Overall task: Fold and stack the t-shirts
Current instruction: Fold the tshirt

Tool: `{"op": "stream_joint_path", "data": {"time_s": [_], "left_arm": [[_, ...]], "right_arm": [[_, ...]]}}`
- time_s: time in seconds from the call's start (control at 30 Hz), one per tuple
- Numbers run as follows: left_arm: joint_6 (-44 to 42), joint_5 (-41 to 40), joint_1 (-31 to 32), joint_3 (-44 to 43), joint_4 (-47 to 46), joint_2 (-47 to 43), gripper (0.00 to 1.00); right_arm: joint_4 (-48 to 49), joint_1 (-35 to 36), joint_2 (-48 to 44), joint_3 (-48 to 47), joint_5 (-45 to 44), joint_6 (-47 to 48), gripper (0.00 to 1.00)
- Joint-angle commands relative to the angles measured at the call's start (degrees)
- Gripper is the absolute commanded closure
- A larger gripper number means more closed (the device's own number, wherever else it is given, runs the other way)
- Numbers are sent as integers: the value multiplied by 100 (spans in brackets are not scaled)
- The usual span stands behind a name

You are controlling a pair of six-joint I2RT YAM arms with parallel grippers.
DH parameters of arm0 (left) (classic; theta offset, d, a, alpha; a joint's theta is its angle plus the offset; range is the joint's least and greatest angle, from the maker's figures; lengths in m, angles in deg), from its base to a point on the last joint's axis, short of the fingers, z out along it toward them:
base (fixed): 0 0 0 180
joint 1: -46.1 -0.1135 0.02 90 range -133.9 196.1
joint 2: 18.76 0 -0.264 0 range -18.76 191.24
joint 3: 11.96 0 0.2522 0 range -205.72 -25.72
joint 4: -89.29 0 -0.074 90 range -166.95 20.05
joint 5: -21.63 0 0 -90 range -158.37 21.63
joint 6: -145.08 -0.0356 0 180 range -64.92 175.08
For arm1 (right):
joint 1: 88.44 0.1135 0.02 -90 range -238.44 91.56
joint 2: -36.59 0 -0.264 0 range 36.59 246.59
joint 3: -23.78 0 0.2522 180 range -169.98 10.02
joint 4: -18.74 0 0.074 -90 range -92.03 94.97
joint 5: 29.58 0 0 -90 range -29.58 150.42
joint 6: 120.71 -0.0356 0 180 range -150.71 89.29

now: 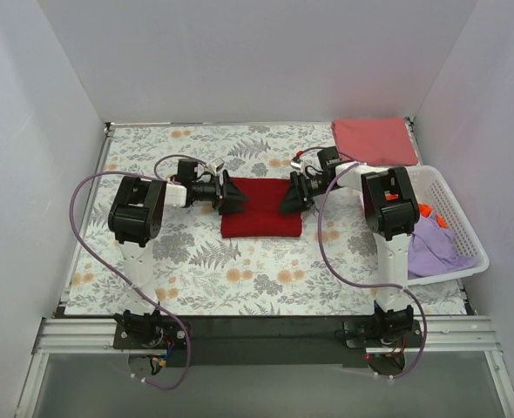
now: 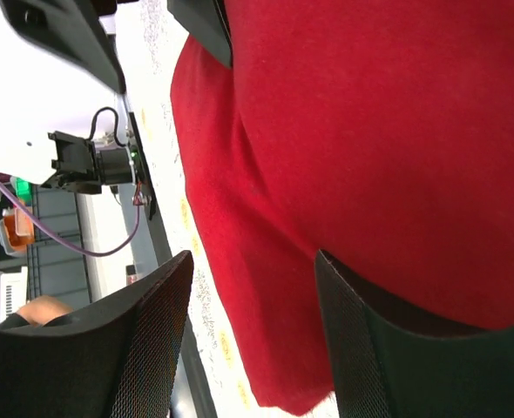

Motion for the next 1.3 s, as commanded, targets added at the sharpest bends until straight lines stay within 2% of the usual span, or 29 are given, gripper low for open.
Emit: {"op": "stream_joint_path", "data": {"time_s": [0.0,0.1,0.13,0.2,0.3,0.33,0.43,0.5,0.6,0.73,0.9,1.0,1.03,1.07,1.13,1.27], "left_arm": [[-36,-75,-261,23,-21,-225,36],[-132,155,-94,444,-310,-1033,36],[-150,217,-7,541,-319,-1532,36],[-11,340,231,840,-293,-1844,35],[761,498,521,1533,-993,-2222,33],[1268,507,582,1709,-1640,-2249,29],[1790,446,706,2018,-2163,-2013,27],[2414,437,688,2210,-3085,-1600,25],[2407,367,592,2141,-3193,-952,24],[2811,323,355,2325,-3659,-413,22],[2487,357,29,2457,-3045,-587,21],[1575,603,29,2117,-2011,-1263,21],[1050,613,38,1950,-1381,-1535,21],[914,621,29,1574,-1209,-1607,21],[782,482,3,1194,-1006,-1617,22],[1044,201,-41,262,-1356,-846,24]], "right_arm": [[187,-171,-89,-39,-451,165,35],[300,-83,-819,196,49,-148,35],[570,-48,-1021,372,130,-316,34],[1254,118,-1628,985,340,-999,30],[1601,391,-1990,1340,385,-1380,24],[1671,453,-1999,1480,420,-1555,23],[1856,603,-1850,1700,385,-1627,21],[2066,585,-1595,1920,368,-1759,21],[2094,463,-1156,2017,324,-1628,22],[2059,225,-716,2158,219,-1460,23],[1823,-65,-750,2308,331,-1294,25],[1418,22,-1338,2001,560,-1074,25],[1400,40,-1488,1721,561,-1030,25],[1408,32,-1654,1518,526,-1038,25],[1391,-30,-1639,888,333,-986,25],[1408,-135,-903,-27,-19,-951,25]]}}
